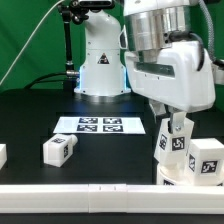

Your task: Assemble stool

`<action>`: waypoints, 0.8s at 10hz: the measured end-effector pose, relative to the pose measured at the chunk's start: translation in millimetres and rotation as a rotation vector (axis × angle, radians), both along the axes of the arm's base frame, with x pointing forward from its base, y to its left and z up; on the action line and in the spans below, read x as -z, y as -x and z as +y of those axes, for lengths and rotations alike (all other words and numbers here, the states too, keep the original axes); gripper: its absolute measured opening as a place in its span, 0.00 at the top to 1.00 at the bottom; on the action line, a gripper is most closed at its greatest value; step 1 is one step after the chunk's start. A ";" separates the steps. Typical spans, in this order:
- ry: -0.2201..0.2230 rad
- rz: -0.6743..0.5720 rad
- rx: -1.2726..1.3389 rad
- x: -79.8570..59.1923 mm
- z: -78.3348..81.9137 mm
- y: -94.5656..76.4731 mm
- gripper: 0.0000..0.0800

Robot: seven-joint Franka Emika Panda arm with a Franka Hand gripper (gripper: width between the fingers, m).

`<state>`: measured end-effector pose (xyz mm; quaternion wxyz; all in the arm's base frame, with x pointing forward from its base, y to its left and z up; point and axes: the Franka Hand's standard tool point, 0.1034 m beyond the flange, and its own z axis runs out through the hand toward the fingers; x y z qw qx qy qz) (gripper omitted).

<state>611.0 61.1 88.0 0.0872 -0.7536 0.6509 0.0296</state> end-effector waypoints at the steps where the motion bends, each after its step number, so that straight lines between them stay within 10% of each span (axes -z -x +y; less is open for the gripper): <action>1: -0.011 0.008 0.049 0.0 1.4 0.1 0.57; 5: -0.044 0.029 0.178 0.1 4.9 0.2 0.57; 8: -0.044 0.025 0.076 -7.4 8.4 -1.5 0.22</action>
Offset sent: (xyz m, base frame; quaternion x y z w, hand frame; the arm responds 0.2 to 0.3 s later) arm -0.0010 -0.0021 0.0041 -0.0048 -0.0101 0.1871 0.9823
